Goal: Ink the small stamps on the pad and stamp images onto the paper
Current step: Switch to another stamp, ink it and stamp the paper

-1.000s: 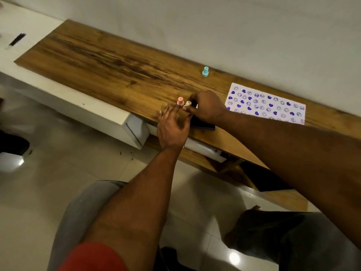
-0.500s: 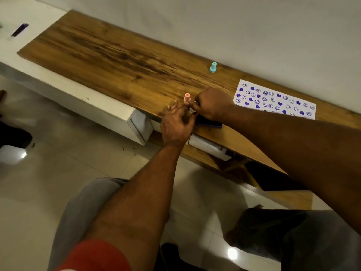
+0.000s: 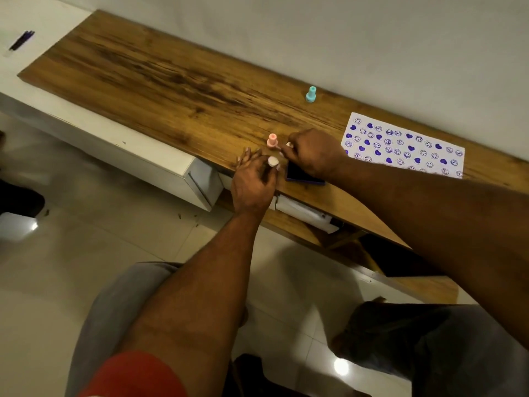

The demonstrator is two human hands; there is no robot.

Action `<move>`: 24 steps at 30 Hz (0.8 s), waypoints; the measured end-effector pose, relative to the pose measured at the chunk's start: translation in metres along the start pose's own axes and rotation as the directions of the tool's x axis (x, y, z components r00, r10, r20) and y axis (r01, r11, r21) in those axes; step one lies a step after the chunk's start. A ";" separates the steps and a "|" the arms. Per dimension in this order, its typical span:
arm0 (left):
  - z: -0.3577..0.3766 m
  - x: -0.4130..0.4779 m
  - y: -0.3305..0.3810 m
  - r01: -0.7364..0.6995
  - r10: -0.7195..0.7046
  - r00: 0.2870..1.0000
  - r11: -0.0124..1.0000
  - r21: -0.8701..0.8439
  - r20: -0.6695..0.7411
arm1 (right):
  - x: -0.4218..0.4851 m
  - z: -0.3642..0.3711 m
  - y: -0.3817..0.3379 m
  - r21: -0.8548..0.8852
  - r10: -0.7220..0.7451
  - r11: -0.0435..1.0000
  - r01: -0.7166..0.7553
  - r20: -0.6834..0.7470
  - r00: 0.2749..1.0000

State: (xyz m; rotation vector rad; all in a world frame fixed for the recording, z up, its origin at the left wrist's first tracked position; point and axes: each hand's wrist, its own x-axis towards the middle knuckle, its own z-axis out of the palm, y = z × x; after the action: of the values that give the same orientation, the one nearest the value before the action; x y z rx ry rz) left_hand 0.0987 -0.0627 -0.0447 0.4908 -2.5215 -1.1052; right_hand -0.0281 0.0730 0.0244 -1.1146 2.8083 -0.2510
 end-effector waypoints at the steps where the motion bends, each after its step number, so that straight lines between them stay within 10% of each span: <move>1: 0.000 0.001 -0.002 0.006 -0.007 1.000 0.999 0.042 0.020 | -0.002 -0.002 0.003 -0.020 0.048 0.999 -0.048 -0.041 0.998; 9: 0.000 -0.001 0.001 0.037 -0.039 0.999 0.994 0.099 0.020 | -0.029 -0.002 0.032 -0.074 0.221 0.971 -0.227 -0.080 0.972; 12: -0.002 -0.003 0.009 -0.165 0.167 0.986 0.978 0.127 -0.005 | -0.041 -0.002 0.036 -0.066 0.233 0.970 -0.236 -0.043 0.971; 16: -0.001 0.022 0.030 -0.437 0.364 0.889 0.855 0.280 0.276 | -0.057 0.000 0.038 -0.078 0.238 0.967 -0.242 -0.053 0.970; 24: 0.002 0.048 0.047 -0.479 0.177 0.816 0.740 0.472 0.551 | -0.072 0.003 0.035 -0.099 0.189 0.976 -0.194 -0.064 0.980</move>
State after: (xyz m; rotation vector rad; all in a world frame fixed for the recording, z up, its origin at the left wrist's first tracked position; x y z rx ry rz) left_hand 0.0475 -0.0522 -0.0026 -0.1523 -3.2146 -0.2745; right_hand 0.0005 0.1473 0.0174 -0.8578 2.9817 -0.1193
